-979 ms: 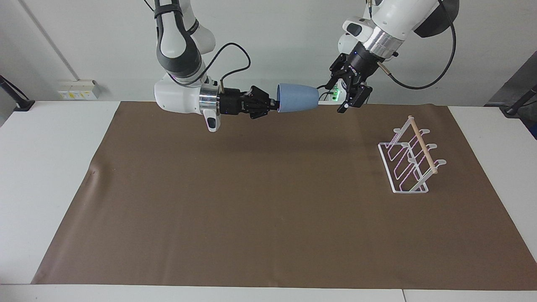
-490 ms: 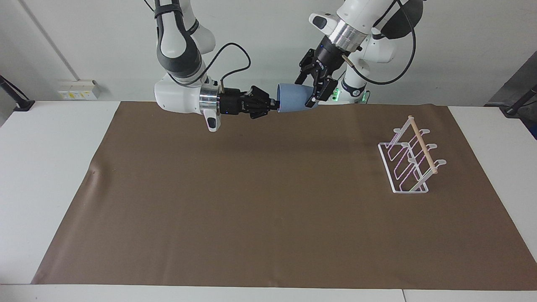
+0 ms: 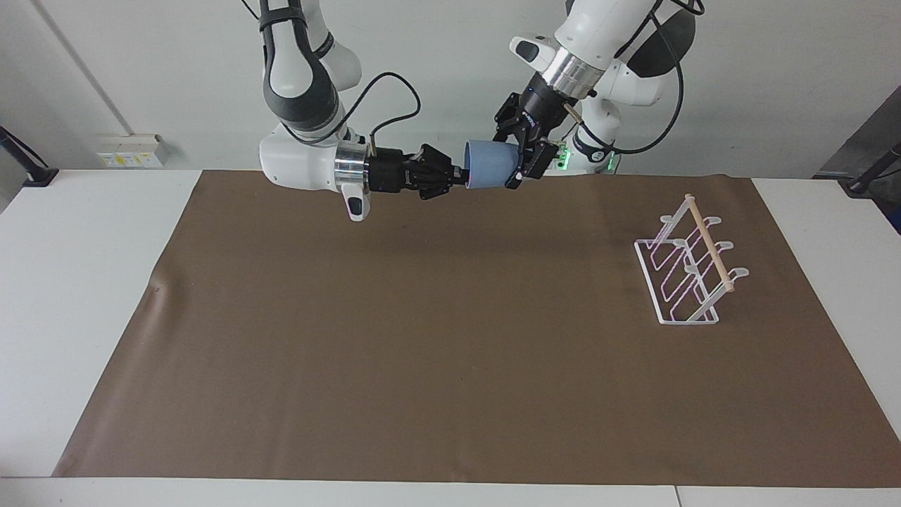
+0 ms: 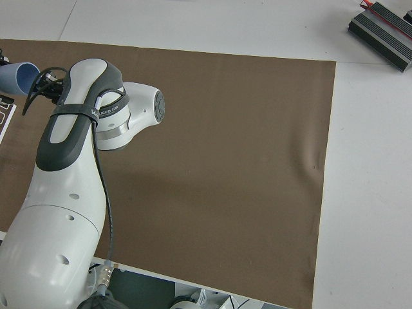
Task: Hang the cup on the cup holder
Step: 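Close the left gripper on the cup's base near the right gripper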
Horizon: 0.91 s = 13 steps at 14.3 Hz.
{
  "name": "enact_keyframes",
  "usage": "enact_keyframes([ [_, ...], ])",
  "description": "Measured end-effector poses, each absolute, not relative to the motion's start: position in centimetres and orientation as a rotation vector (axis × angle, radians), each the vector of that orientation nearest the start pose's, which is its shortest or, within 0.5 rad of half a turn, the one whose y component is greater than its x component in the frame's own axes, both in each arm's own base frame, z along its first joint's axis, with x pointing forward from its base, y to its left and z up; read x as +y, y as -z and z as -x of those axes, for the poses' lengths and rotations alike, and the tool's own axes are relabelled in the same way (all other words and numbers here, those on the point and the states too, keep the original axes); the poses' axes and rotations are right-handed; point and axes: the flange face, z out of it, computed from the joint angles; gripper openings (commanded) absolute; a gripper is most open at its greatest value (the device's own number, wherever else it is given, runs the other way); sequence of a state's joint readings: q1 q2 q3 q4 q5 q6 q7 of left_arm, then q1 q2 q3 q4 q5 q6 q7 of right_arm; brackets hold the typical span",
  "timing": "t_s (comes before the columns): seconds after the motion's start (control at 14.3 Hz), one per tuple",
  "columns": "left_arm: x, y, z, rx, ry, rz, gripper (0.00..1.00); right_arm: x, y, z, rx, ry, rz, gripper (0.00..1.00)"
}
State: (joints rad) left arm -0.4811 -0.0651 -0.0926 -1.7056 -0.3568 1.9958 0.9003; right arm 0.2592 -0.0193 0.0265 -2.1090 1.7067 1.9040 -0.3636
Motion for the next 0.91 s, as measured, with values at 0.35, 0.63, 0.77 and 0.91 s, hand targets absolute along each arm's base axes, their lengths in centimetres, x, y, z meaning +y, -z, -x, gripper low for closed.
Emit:
enact_keyframes([
  [0.35,-32.98,-64.51,-46.80,2.104,0.714,2.601,0.00,22.49,-48.12,-51.52,0.195,-0.075,1.611,0.00],
  [0.63,-33.29,-64.52,-46.60,2.049,0.704,2.662,0.00,22.16,-48.12,-51.43,0.198,-0.074,1.609,0.00],
  [0.77,-33.34,-64.52,-46.56,2.047,0.703,2.665,0.00,22.11,-48.12,-51.39,0.199,-0.074,1.609,0.00],
  [0.91,-33.35,-64.52,-46.56,2.045,0.703,2.667,0.00,22.10,-48.12,-51.38,0.199,-0.074,1.609,0.00],
])
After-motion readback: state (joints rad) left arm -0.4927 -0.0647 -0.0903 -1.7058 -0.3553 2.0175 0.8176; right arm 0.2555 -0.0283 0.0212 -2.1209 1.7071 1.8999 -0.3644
